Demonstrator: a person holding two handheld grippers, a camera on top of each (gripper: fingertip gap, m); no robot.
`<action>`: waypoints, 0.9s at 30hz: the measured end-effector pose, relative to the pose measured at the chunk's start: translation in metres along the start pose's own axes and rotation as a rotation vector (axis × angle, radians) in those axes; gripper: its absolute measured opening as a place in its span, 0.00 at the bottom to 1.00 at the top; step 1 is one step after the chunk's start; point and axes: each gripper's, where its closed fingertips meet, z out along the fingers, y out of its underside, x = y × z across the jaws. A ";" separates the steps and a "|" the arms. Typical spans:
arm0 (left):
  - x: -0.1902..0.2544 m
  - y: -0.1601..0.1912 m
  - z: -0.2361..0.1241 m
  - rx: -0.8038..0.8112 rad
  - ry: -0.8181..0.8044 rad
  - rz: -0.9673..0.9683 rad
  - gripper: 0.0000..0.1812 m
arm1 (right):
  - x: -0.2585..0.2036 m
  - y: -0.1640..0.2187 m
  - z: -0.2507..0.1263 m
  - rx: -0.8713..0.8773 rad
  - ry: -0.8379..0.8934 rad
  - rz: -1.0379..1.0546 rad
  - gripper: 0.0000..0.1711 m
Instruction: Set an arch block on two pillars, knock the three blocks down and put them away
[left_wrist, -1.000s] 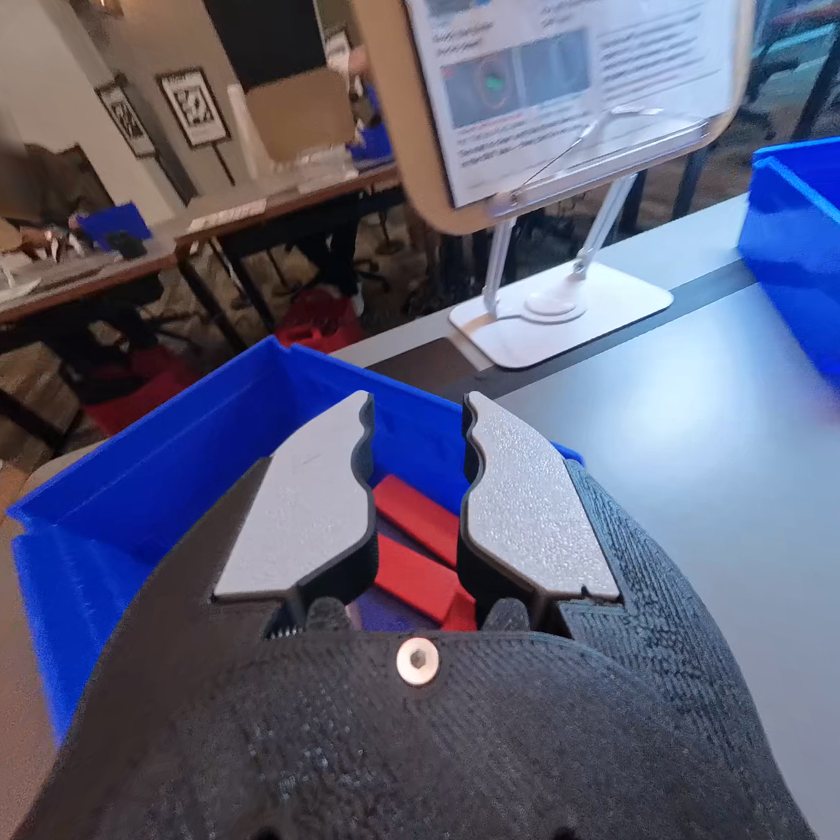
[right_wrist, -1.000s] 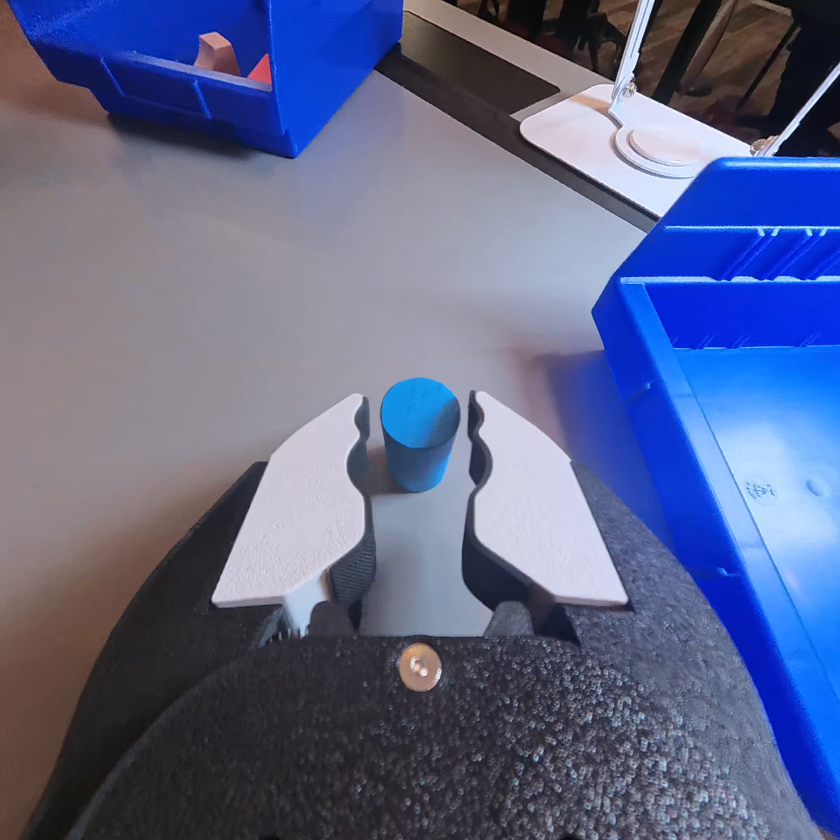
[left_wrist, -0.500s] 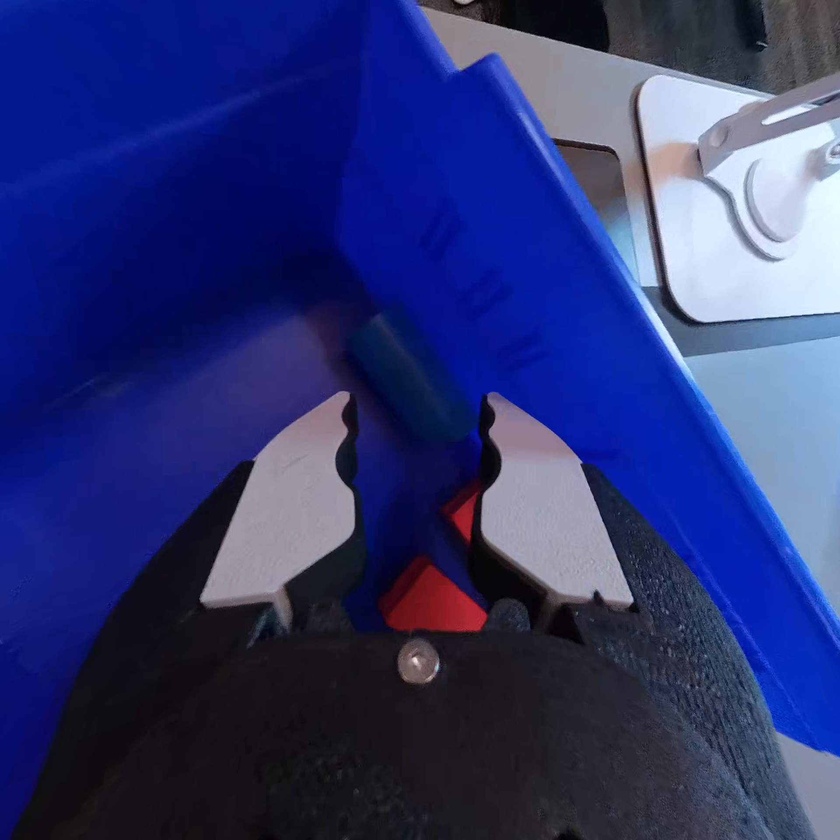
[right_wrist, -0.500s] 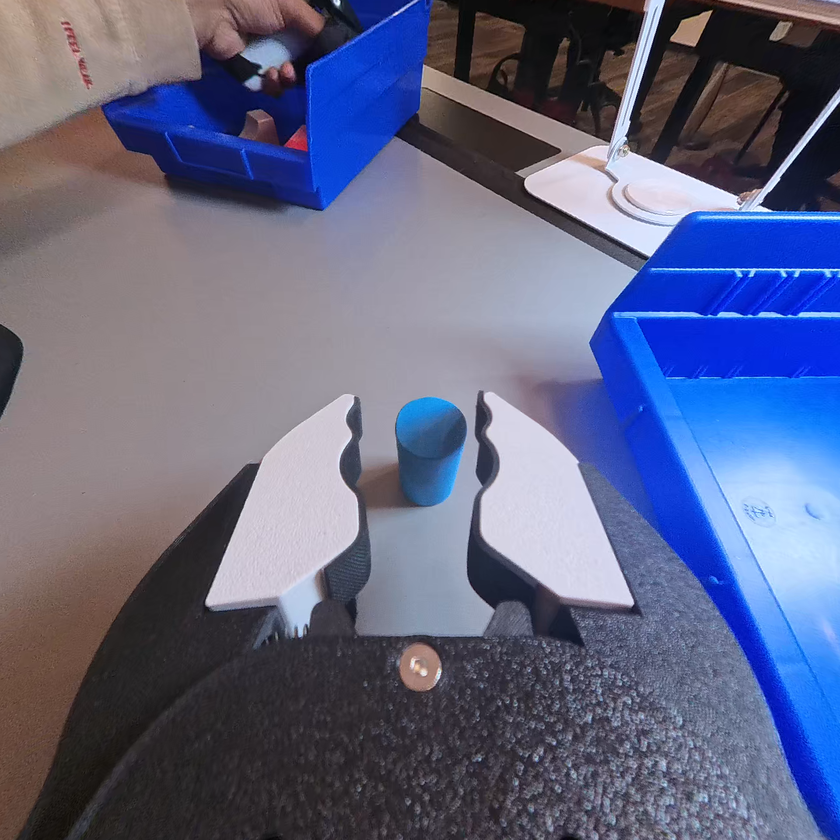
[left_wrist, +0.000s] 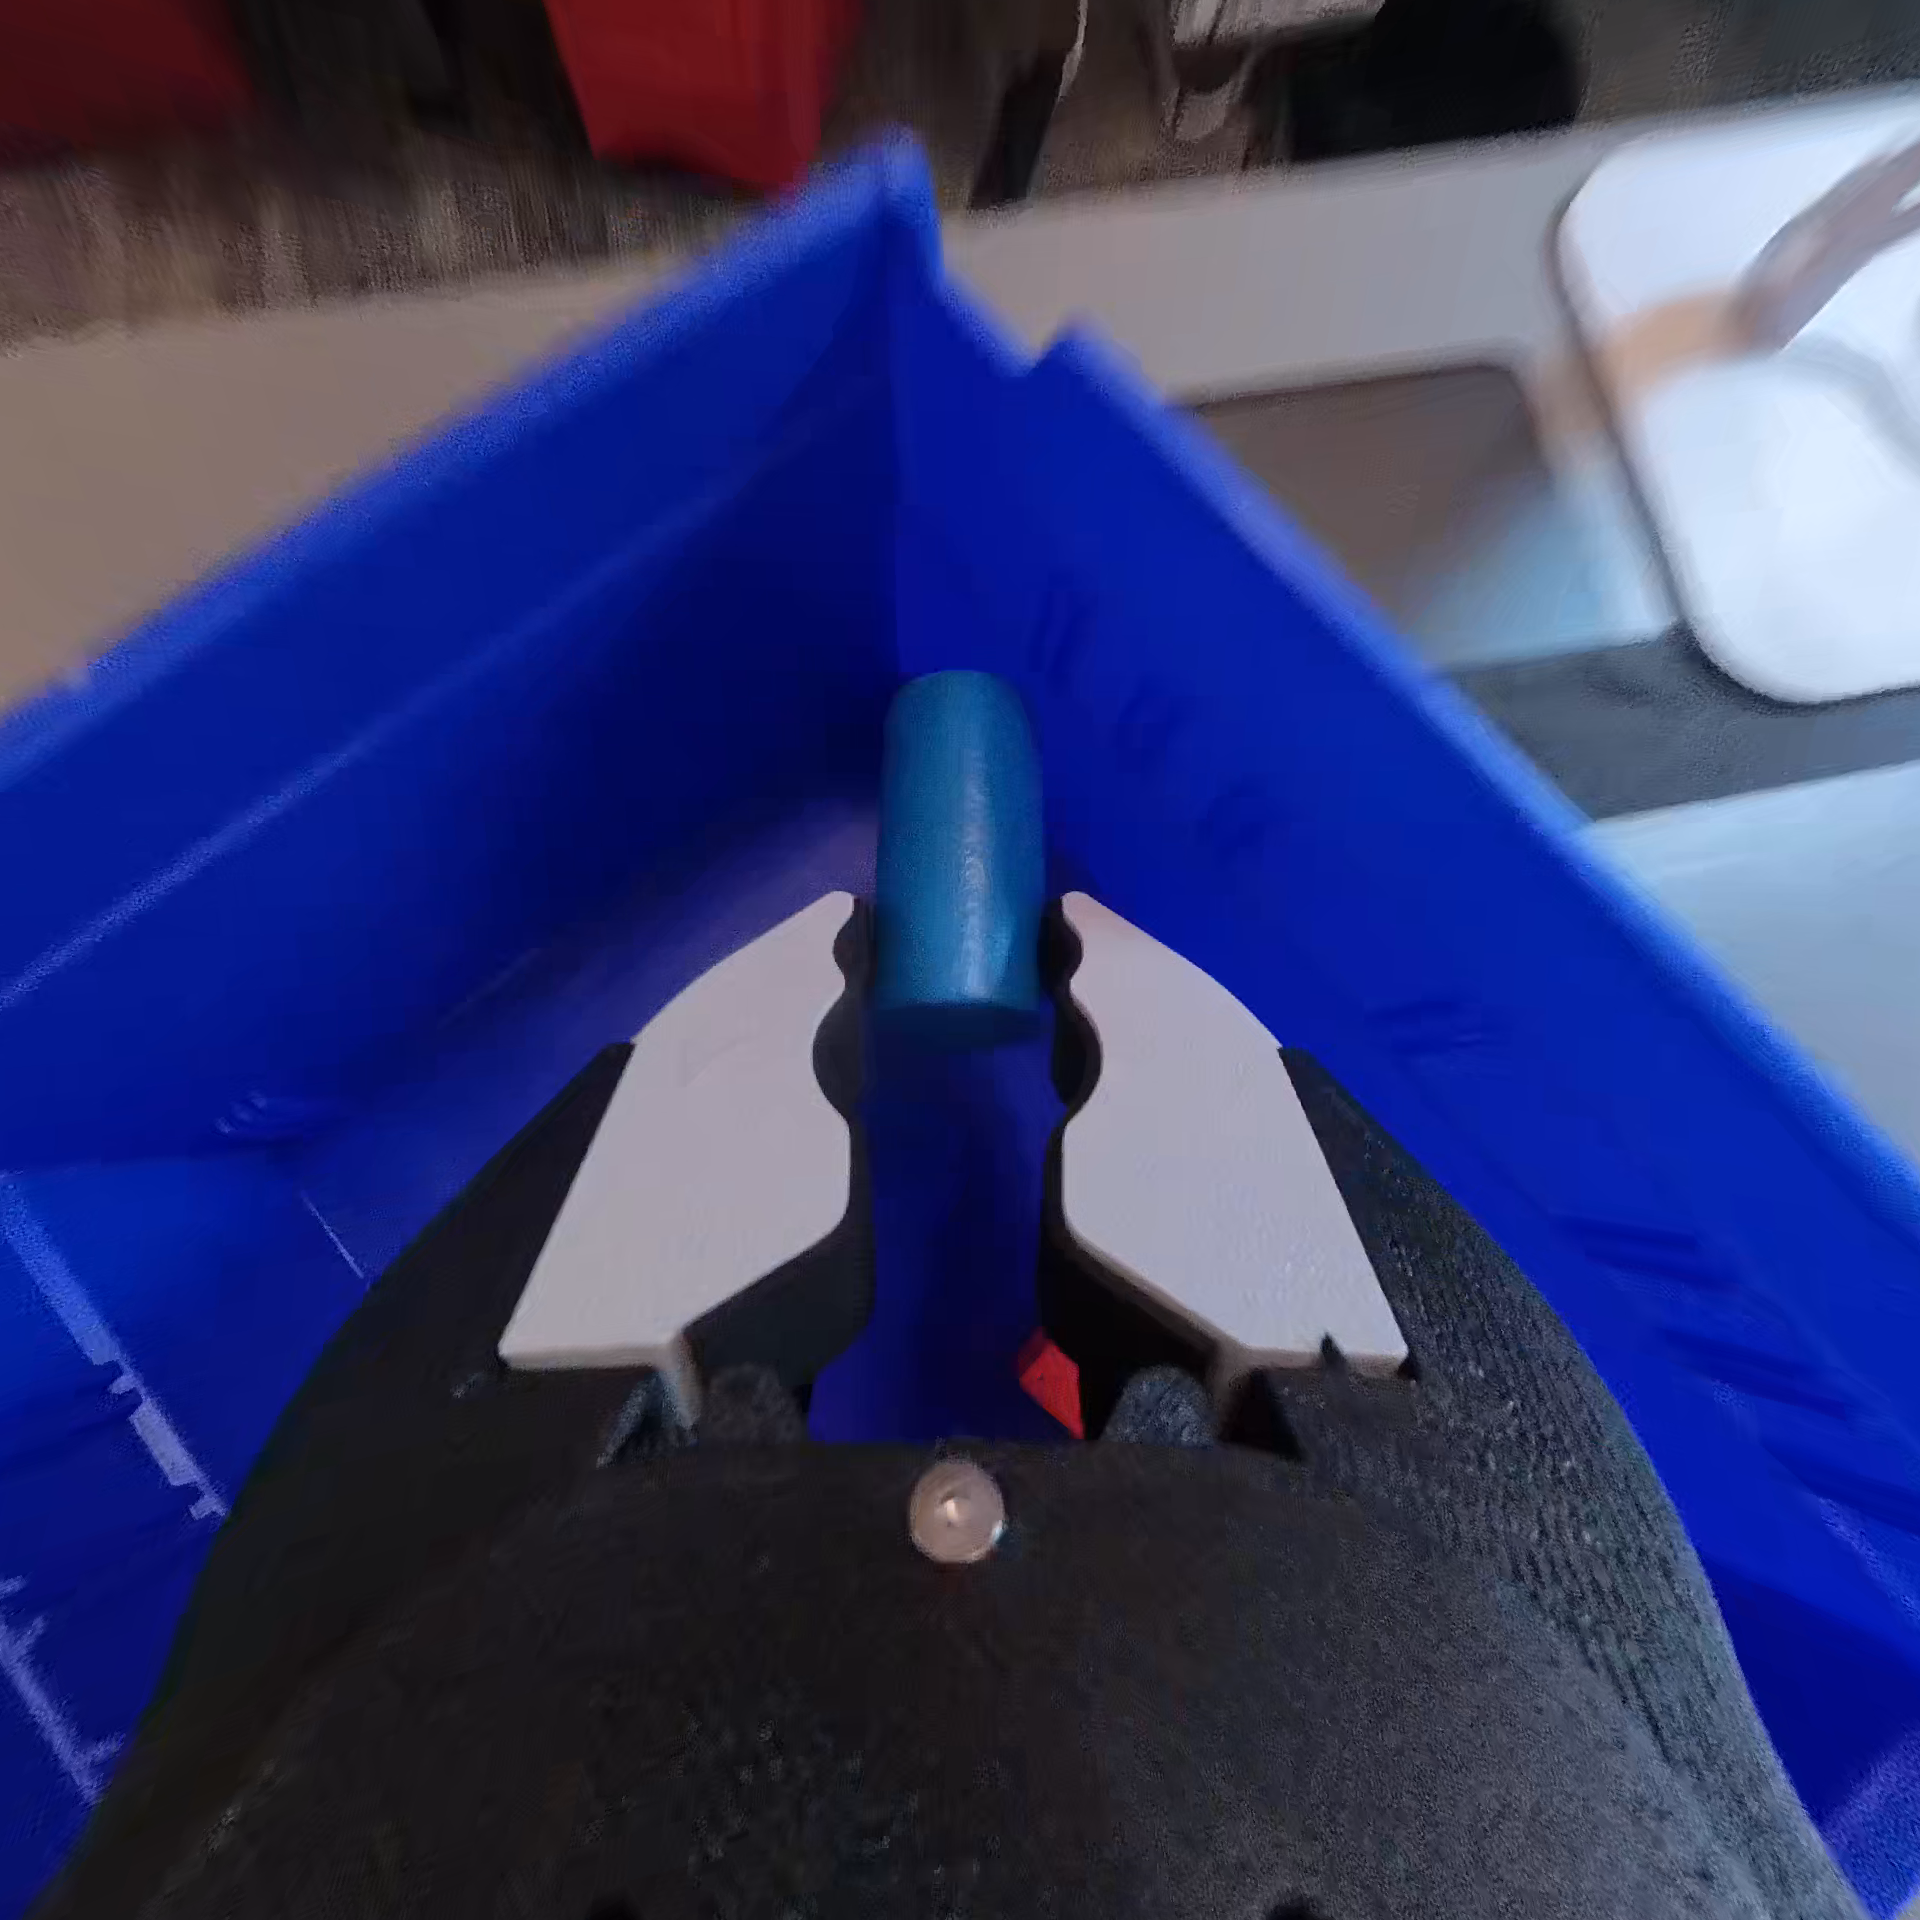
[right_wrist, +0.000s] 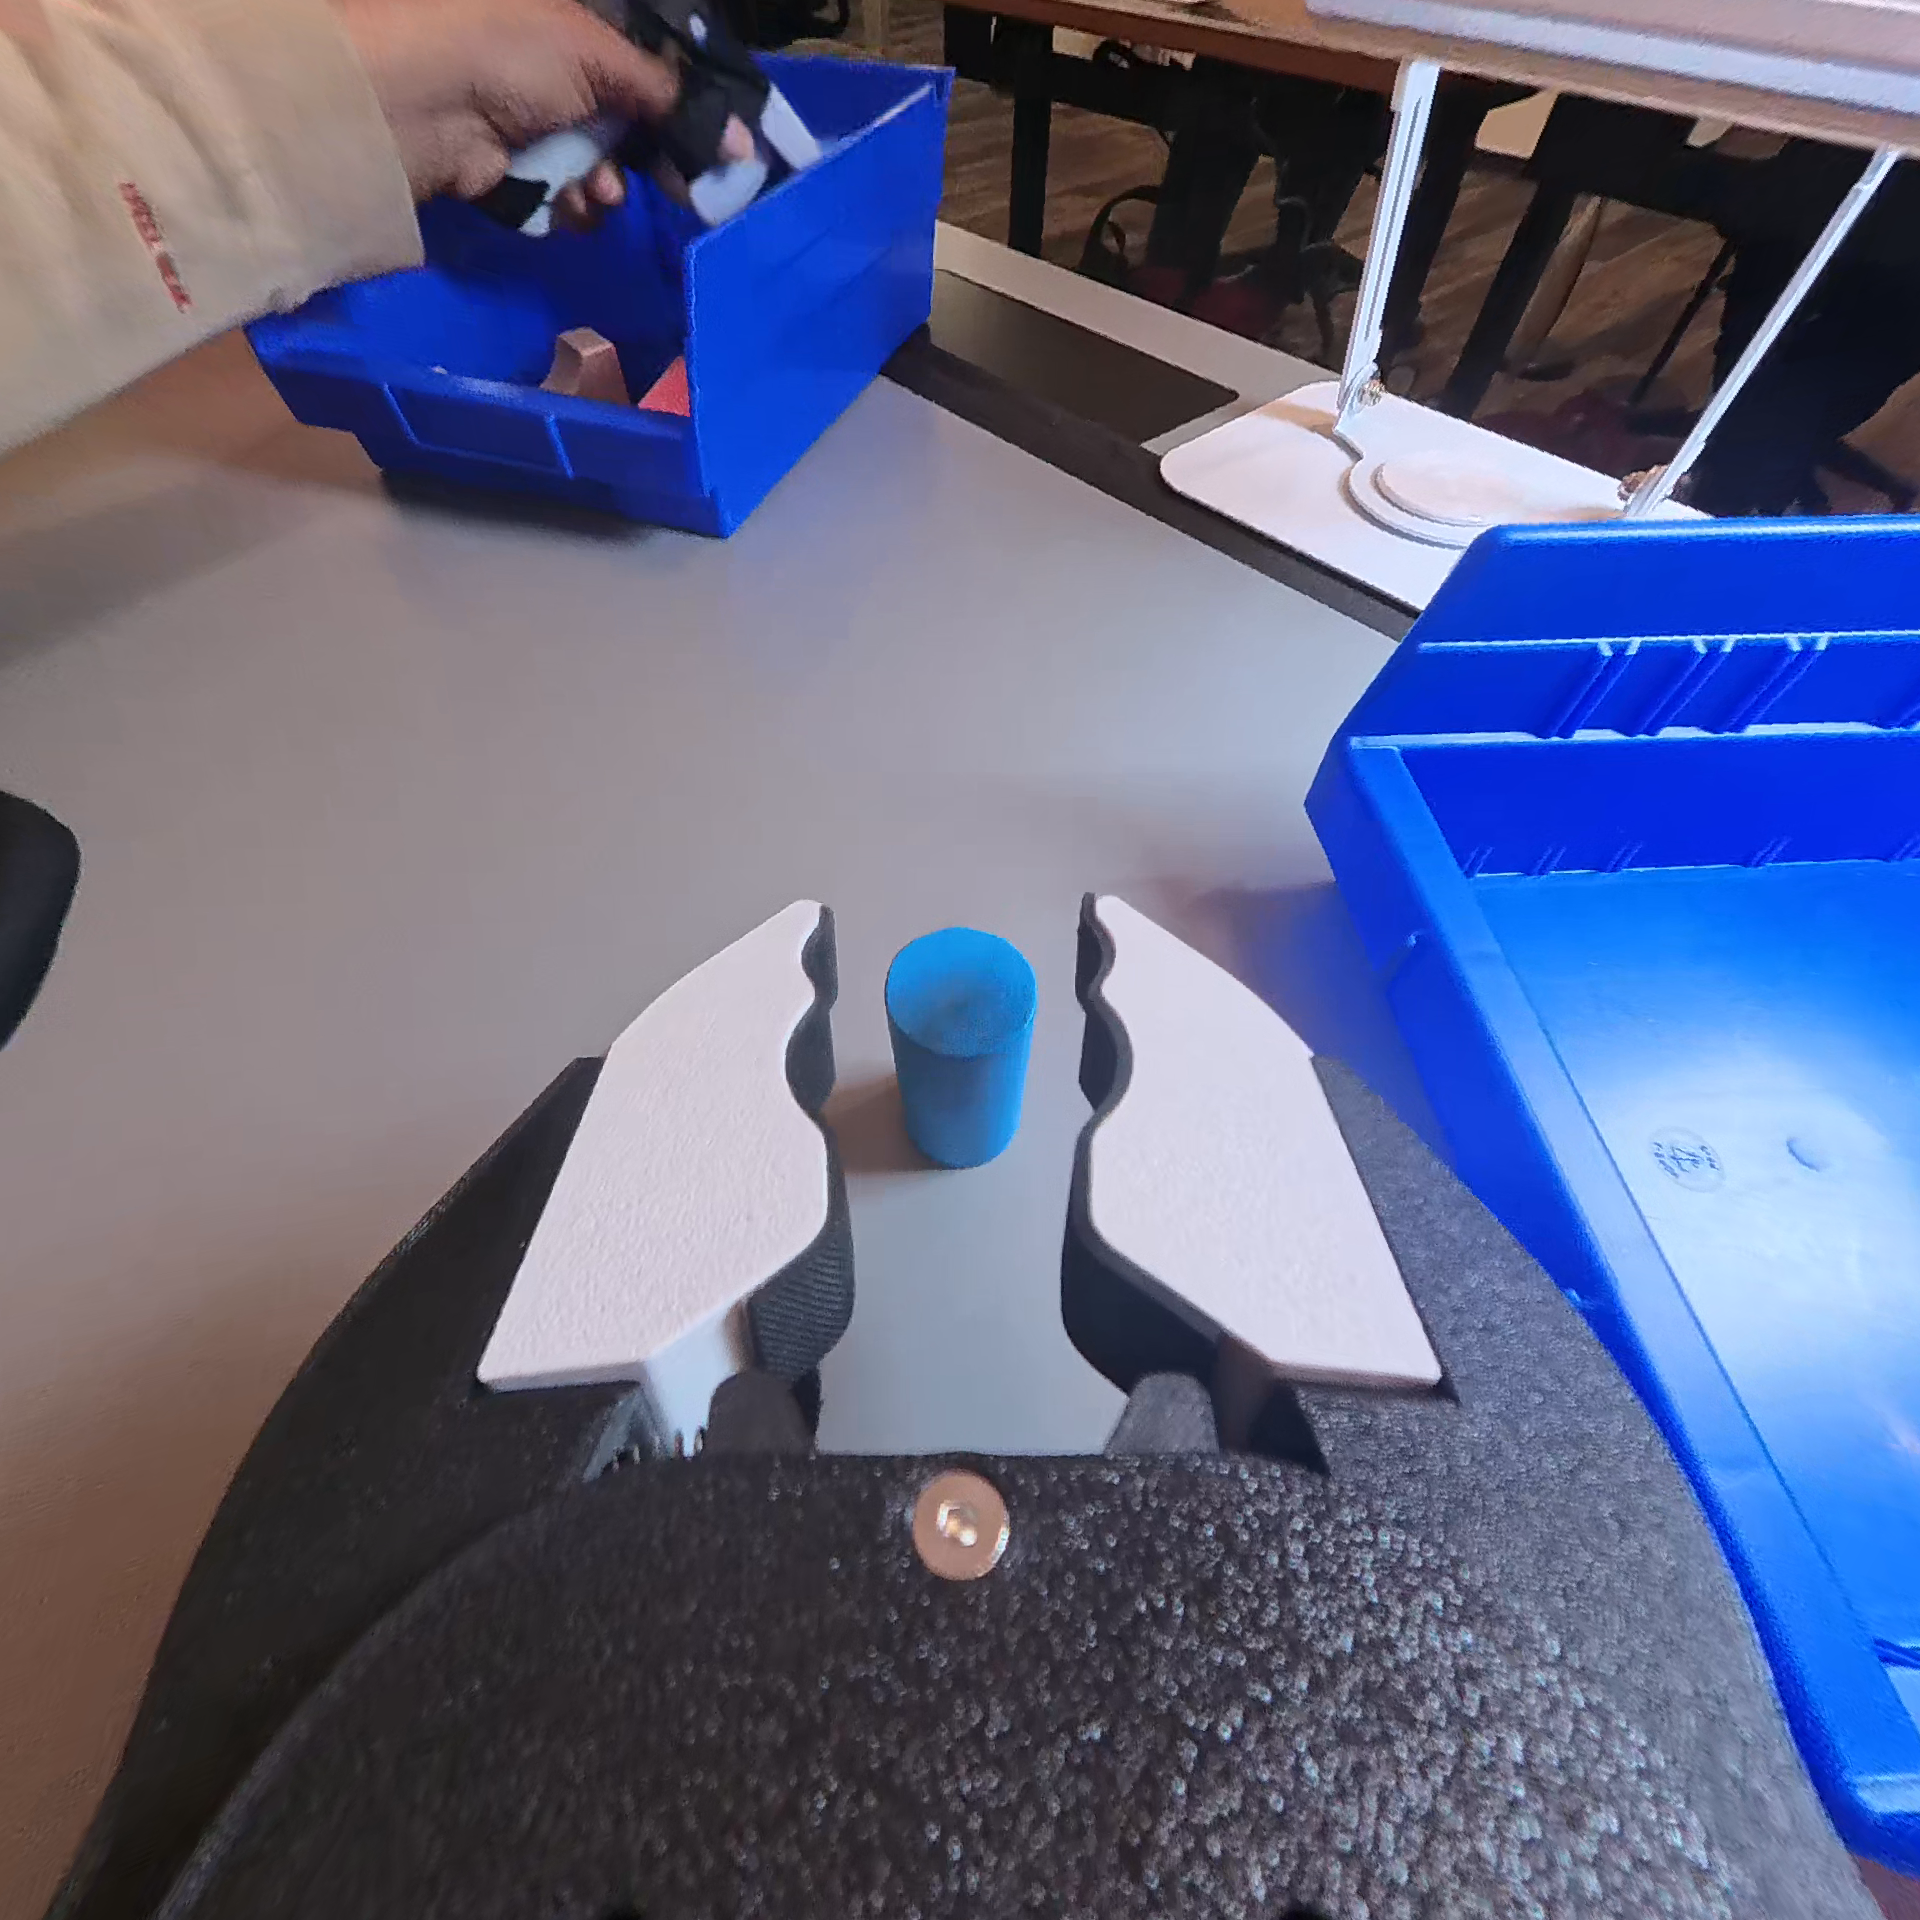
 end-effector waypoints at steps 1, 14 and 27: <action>0.005 -0.016 -0.014 0.110 0.023 -0.021 0.19 | 0.000 -0.002 -0.001 0.012 0.001 0.007 0.26; 0.315 0.091 -0.239 0.798 0.990 0.489 0.18 | -0.082 -0.062 -0.017 0.238 -0.334 0.095 0.24; 0.343 0.156 -0.217 0.616 1.060 0.458 0.18 | -0.119 -0.077 0.015 -0.033 -0.433 -0.076 0.19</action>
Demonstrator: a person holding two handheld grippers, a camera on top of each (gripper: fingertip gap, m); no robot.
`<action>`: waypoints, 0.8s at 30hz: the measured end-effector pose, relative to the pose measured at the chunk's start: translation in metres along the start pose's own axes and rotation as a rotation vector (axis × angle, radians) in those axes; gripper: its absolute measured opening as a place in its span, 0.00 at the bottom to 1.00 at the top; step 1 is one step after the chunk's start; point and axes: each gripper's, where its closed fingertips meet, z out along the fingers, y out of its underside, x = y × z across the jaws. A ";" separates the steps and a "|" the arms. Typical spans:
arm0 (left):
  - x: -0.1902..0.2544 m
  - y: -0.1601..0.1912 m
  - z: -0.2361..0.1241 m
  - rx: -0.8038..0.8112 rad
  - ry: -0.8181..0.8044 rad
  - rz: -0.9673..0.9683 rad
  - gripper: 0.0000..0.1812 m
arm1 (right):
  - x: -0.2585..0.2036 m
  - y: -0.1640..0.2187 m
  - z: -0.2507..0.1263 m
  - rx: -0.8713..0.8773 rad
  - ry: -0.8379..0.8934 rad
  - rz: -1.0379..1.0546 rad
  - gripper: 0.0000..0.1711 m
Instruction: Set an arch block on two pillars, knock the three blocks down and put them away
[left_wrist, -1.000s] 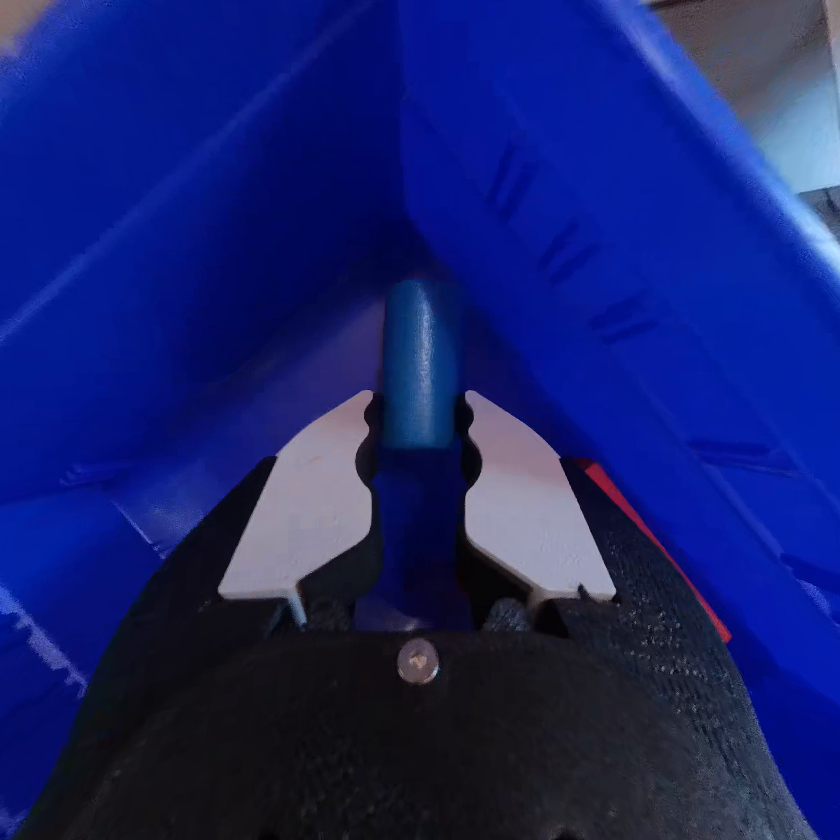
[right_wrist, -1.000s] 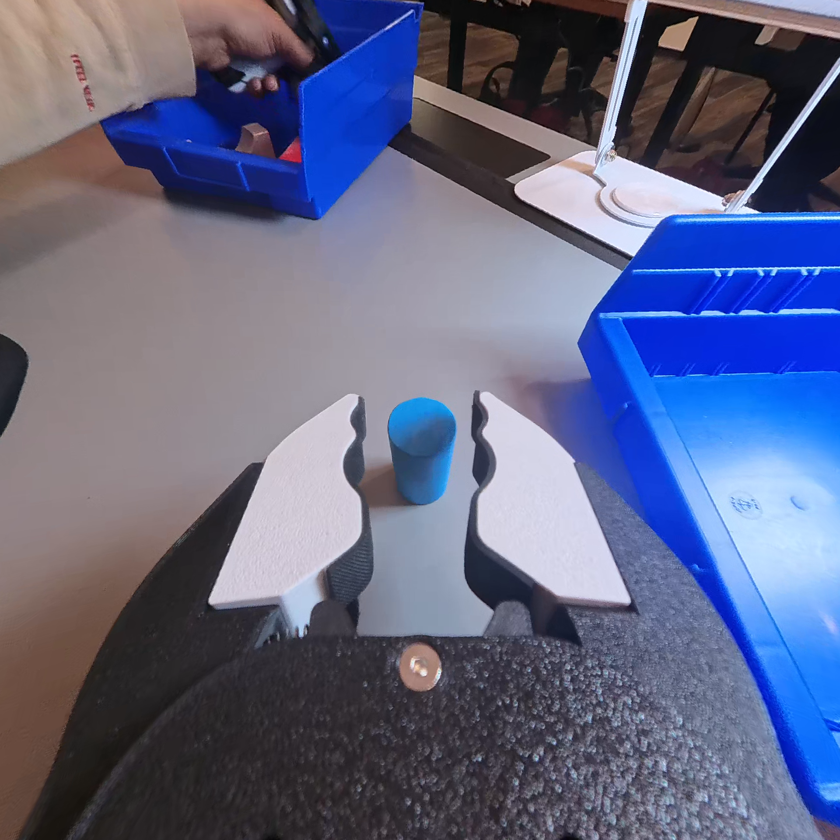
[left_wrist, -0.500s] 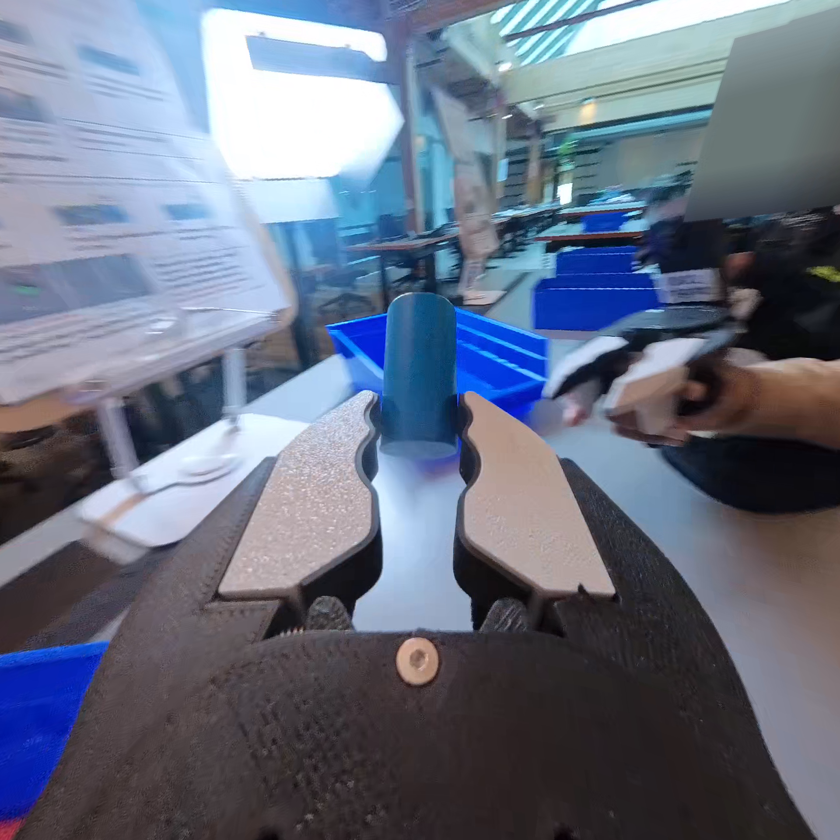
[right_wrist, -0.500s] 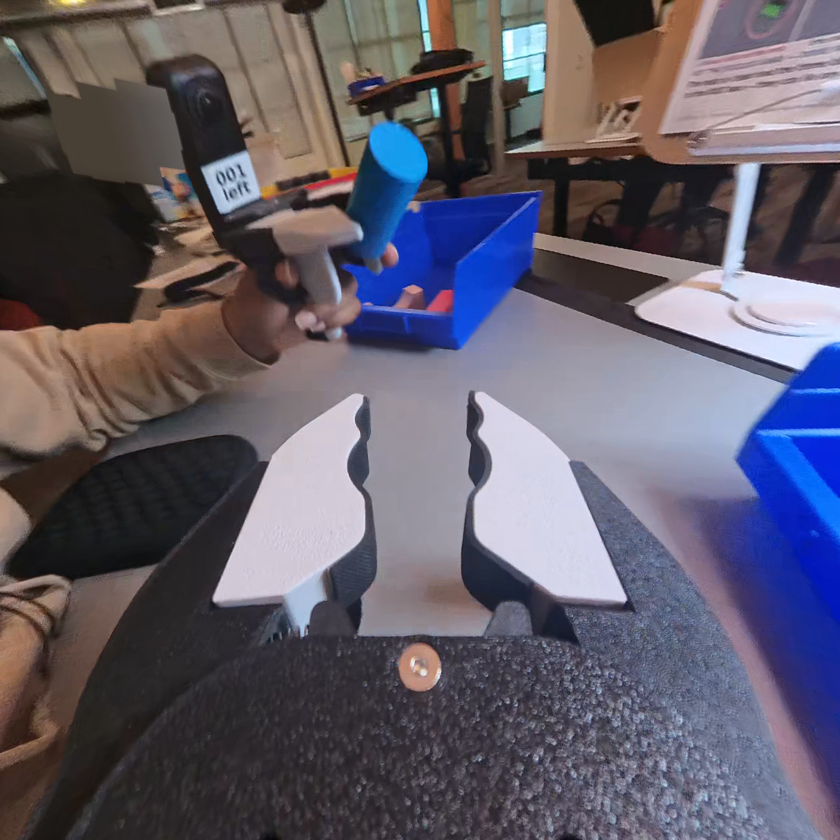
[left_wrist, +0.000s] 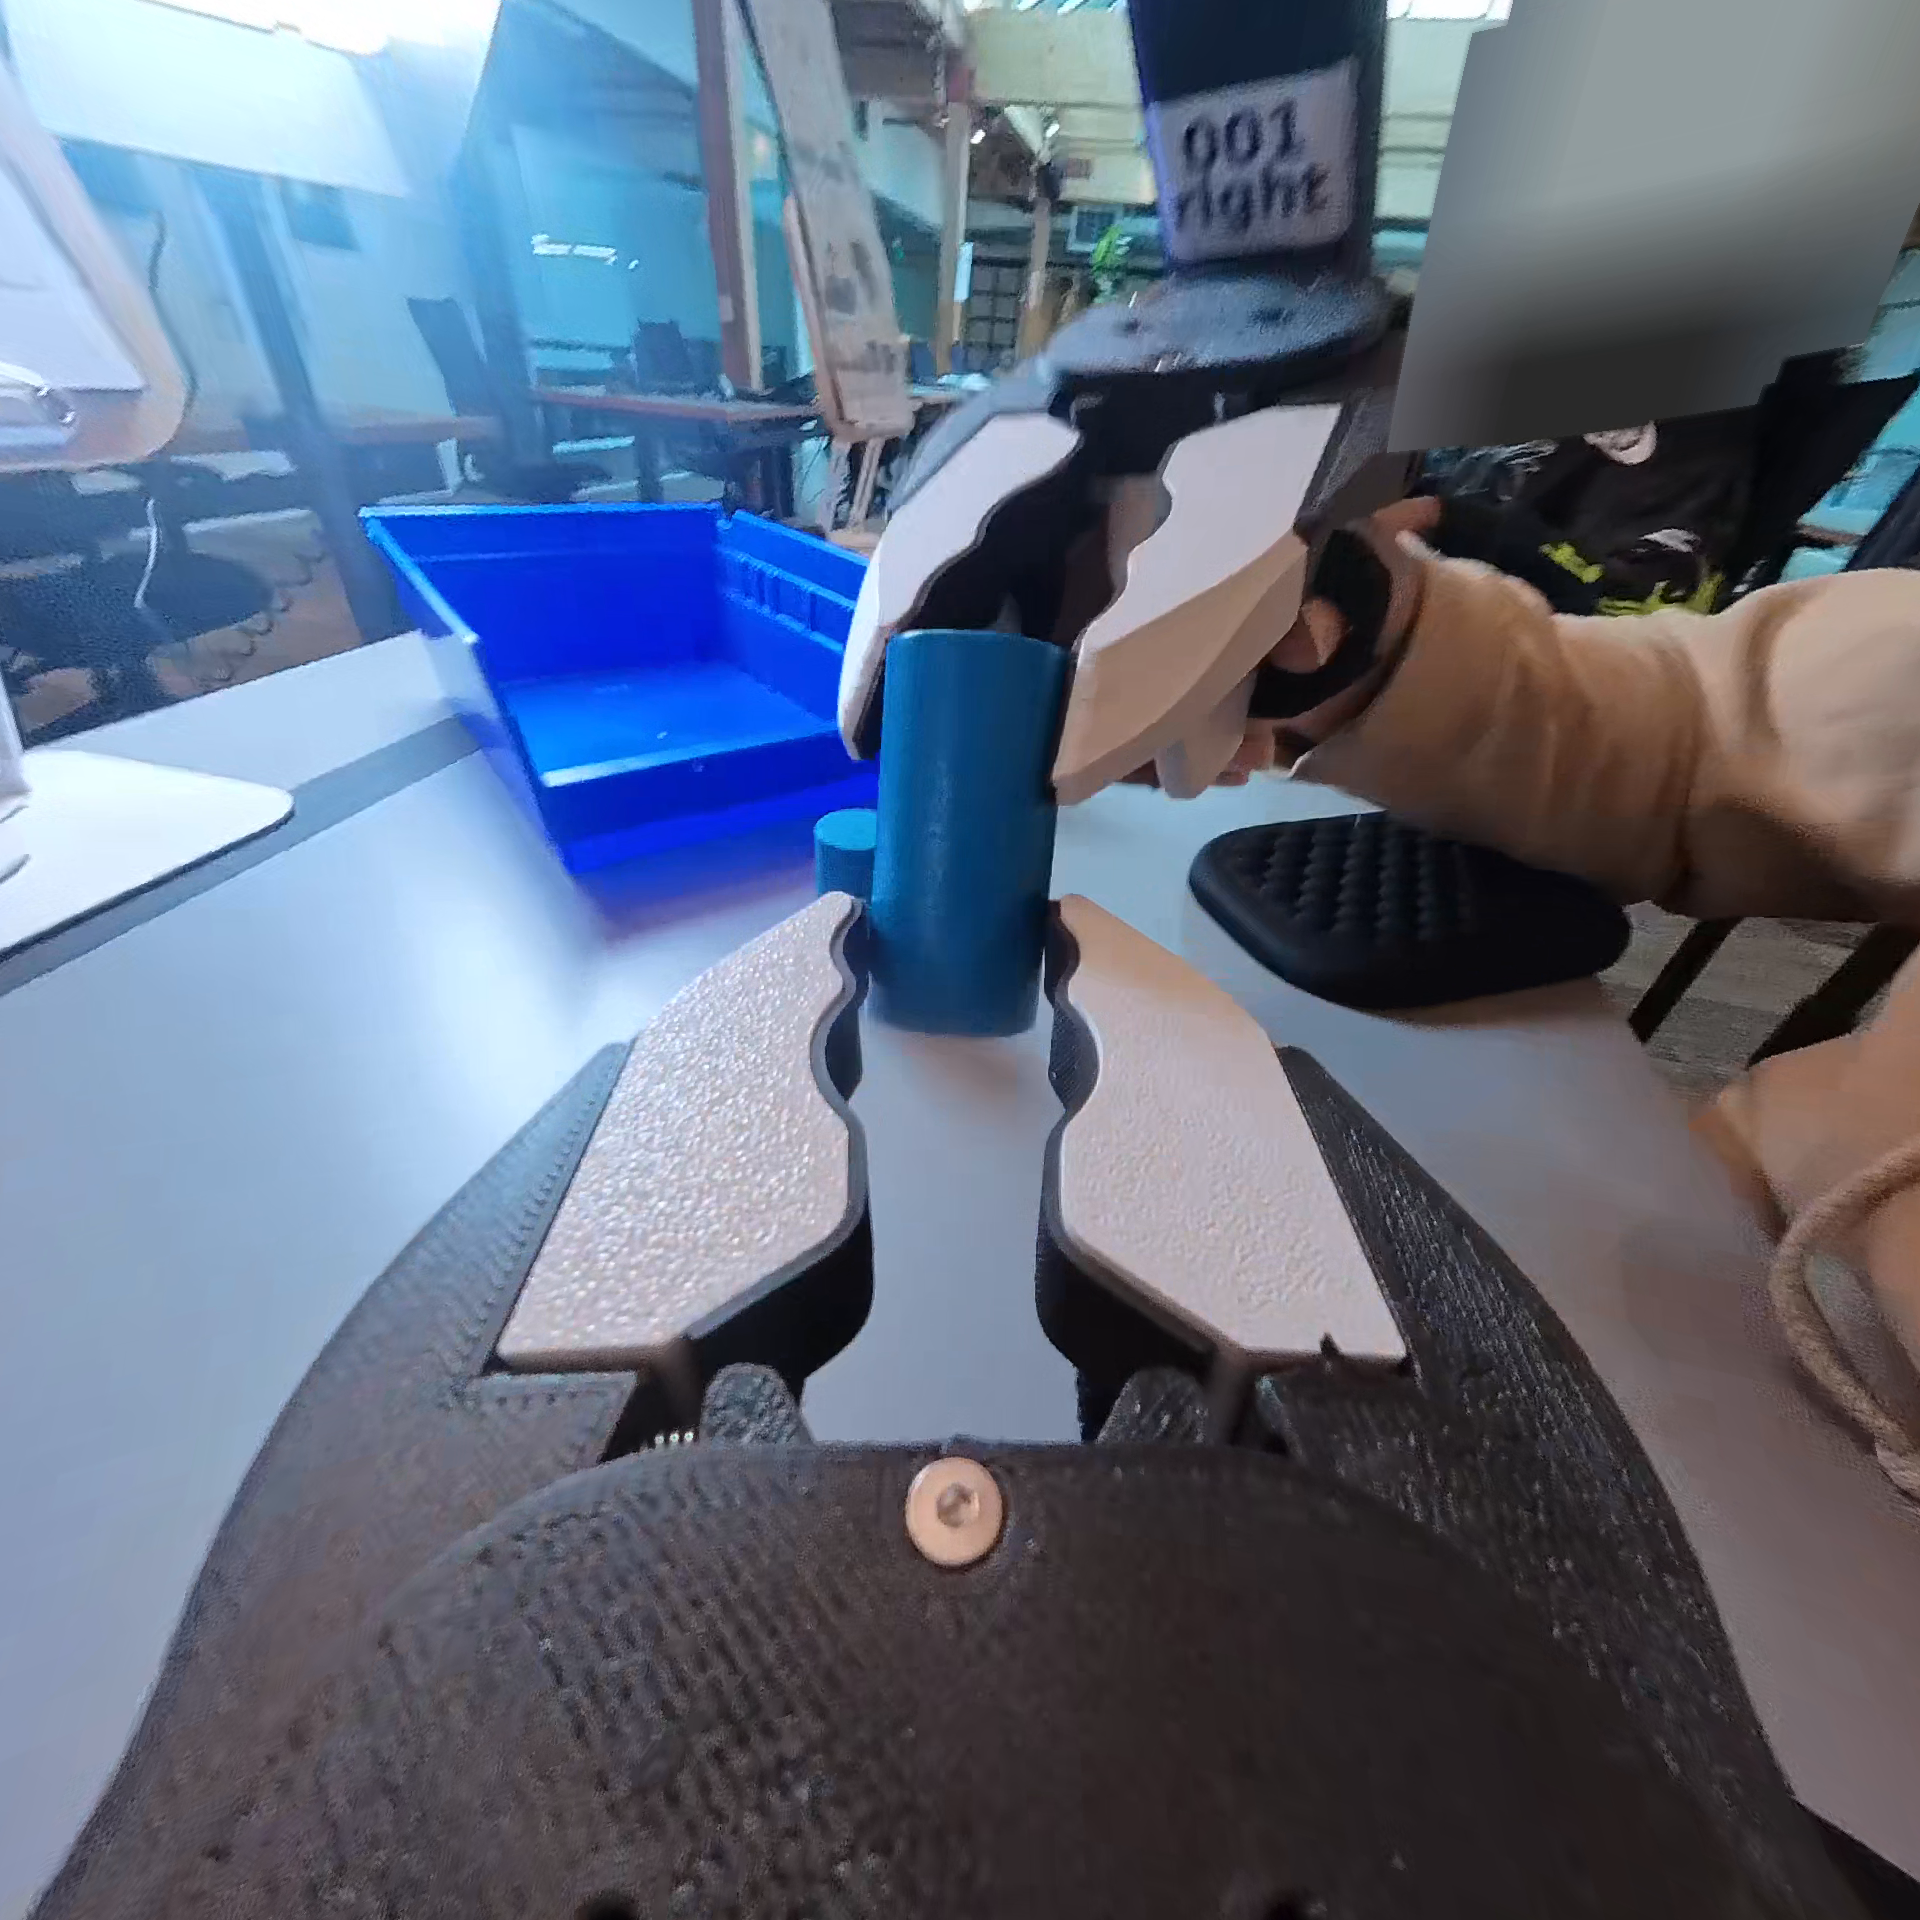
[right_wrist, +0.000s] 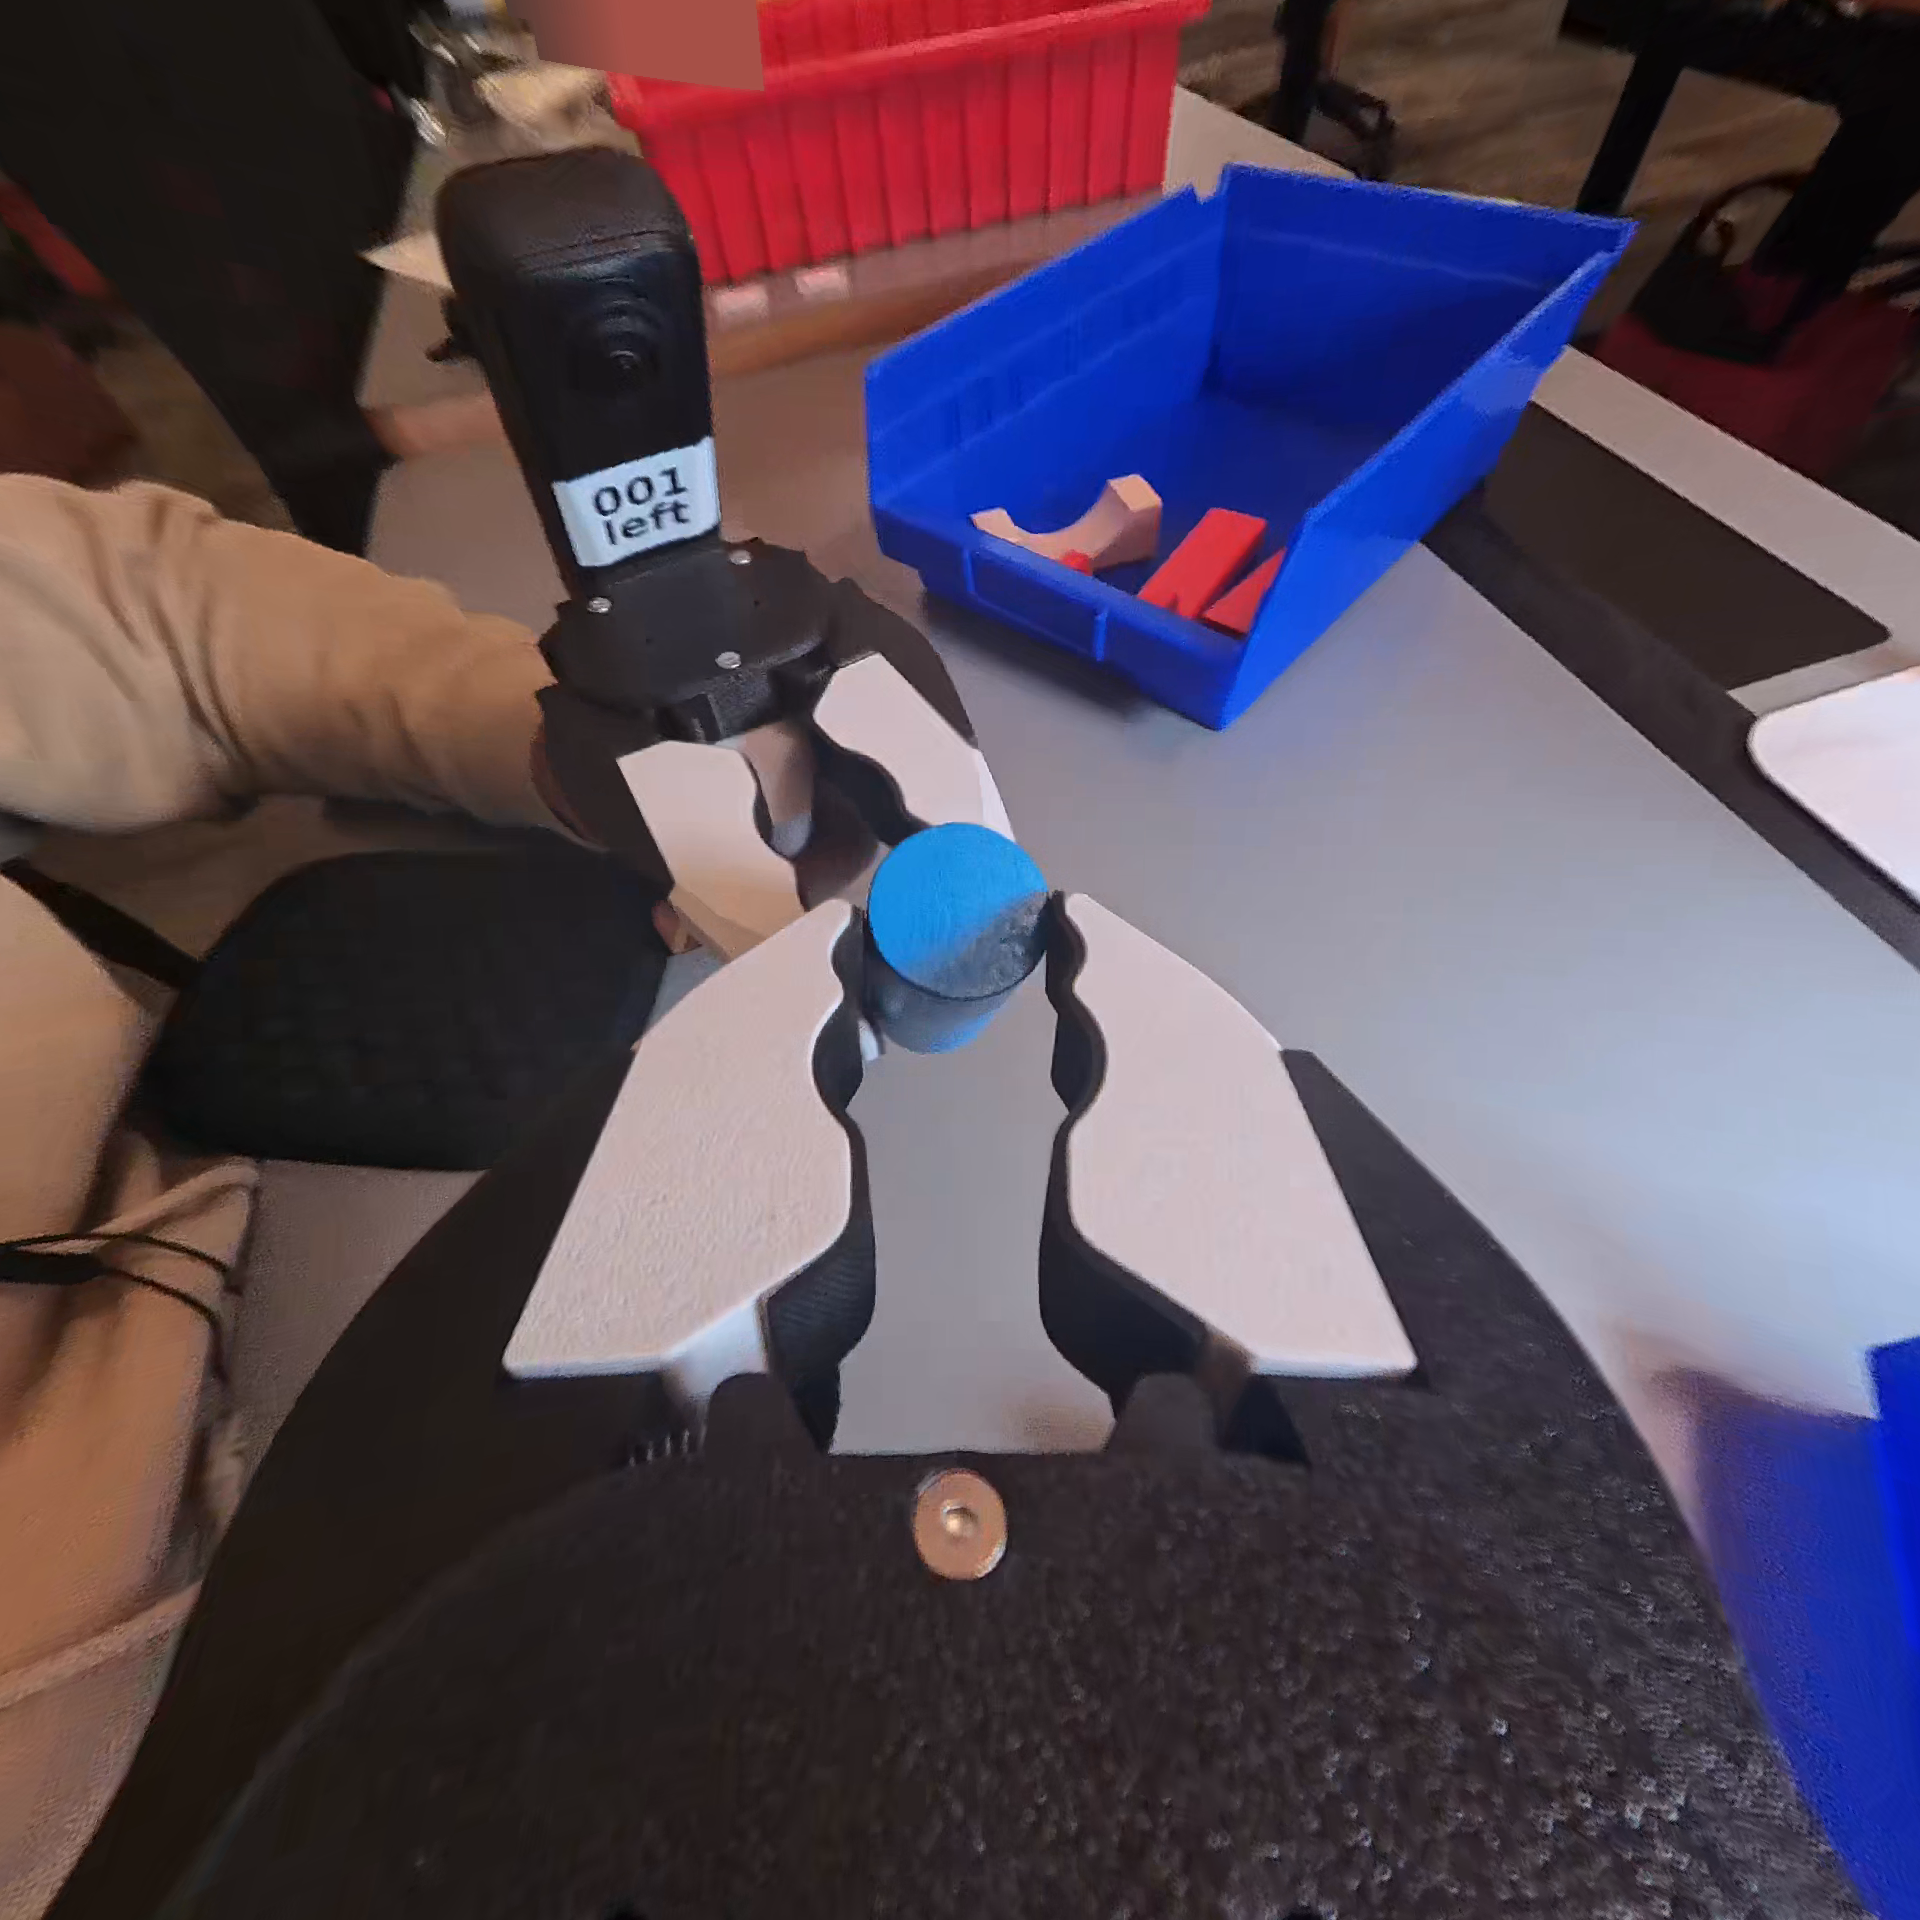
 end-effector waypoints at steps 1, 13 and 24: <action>-0.006 0.005 0.000 -0.028 -0.021 -0.016 0.18 | 0.007 -0.003 0.001 -0.025 0.022 -0.008 0.19; -0.038 0.033 -0.010 -0.158 -0.192 0.036 0.22 | 0.067 0.064 0.022 -0.318 0.211 -0.042 0.19; -0.036 0.048 -0.006 -0.236 -0.203 0.077 0.22 | 0.064 0.074 0.023 -0.335 0.232 -0.043 0.28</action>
